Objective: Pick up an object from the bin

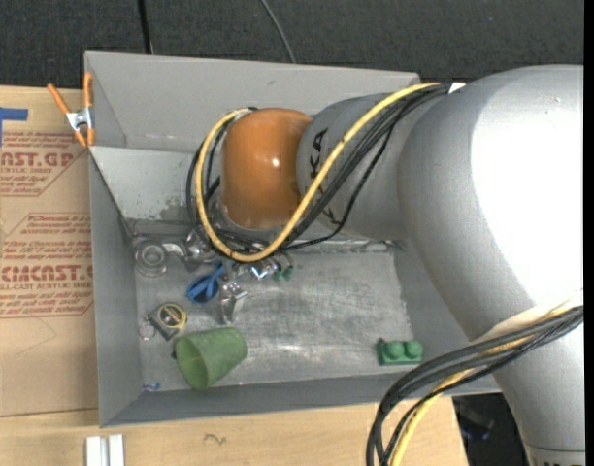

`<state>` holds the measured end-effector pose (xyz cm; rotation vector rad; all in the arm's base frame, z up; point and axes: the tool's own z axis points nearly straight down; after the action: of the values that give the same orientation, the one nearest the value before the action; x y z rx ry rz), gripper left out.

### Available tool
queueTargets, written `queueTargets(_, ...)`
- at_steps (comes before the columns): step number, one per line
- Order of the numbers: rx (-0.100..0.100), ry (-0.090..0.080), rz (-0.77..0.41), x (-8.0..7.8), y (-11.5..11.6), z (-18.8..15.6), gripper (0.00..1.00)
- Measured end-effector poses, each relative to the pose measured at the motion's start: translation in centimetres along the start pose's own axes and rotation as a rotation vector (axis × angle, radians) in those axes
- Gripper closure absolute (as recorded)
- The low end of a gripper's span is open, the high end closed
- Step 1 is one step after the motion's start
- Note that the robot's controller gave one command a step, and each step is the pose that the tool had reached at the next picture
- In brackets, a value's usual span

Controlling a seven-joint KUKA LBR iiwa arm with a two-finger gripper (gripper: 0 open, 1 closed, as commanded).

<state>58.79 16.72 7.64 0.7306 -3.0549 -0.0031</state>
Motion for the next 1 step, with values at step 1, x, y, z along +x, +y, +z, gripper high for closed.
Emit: queueTargets(1,0.001,-0.004,0.000,-0.14,-0.02,-0.25,1.00)
